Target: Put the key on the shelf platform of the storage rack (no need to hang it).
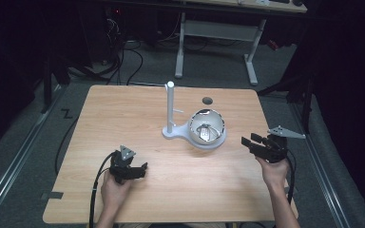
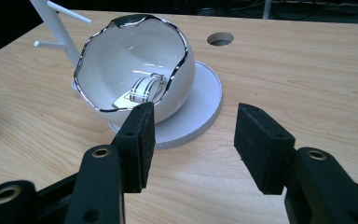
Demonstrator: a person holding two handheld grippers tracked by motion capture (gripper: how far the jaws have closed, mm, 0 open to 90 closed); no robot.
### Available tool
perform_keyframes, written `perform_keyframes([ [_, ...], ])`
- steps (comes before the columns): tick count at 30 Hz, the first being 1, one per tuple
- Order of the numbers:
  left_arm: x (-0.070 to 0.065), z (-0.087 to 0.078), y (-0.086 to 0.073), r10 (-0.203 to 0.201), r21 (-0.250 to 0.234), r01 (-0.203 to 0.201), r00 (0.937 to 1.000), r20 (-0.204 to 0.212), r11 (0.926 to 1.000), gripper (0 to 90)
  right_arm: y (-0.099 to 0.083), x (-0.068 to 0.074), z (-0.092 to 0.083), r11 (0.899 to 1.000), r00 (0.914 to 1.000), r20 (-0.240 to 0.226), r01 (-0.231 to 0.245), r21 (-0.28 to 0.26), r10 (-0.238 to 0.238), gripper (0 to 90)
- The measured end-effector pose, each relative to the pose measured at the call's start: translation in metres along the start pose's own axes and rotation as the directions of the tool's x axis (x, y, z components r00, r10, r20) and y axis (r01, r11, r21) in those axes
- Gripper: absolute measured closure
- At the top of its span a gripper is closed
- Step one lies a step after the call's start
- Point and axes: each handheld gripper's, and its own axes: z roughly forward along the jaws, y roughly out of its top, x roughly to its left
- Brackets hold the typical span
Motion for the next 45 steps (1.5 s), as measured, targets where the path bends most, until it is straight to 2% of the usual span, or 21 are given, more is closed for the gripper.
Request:
perform_keyframes([
  [7, 0.0, 0.0, 0.0, 0.0, 0.0, 0.0, 1.0, 0.0, 1.0, 17.0, -0.009, -0.002, -0.009, 1.0, 0.9994, -0.023, -0.027, -0.013, 0.027, 48.7],
  [13, 0.0, 0.0, 0.0, 0.0, 0.0, 0.0, 1.0, 0.0, 1.0, 17.0, -0.018, -0.002, -0.017, 1.0, 0.9996, -0.022, -0.015, -0.001, 0.015, 49.0],
  [21, 0.0, 0.0, 0.0, 0.0, 0.0, 0.0, 1.0, 0.0, 1.0, 17.0, -0.029, 0.001, -0.024, 1.0, 0.9993, -0.031, -0.023, -0.004, 0.023, 49.0],
  [26, 0.0, 0.0, 0.0, 0.0, 0.0, 0.0, 1.0, 0.0, 1.0, 17.0, -0.036, 0.004, -0.024, 1.0, 0.9988, -0.044, -0.023, -0.004, 0.023, 49.0],
  [31, 0.0, 0.0, 0.0, 0.0, 0.0, 0.0, 1.0, 0.0, 1.0, 17.0, -0.042, 0.008, -0.017, 1.0, 0.9984, -0.055, -0.011, 0.024, 0.012, 49.1],
  [45, 0.0, 0.0, 0.0, 0.0, 0.0, 0.0, 1.0, 0.0, 1.0, 17.0, -0.055, 0.019, -0.006, 0.999, 0.9965, -0.083, -0.009, 0.039, 0.012, 49.4],
])
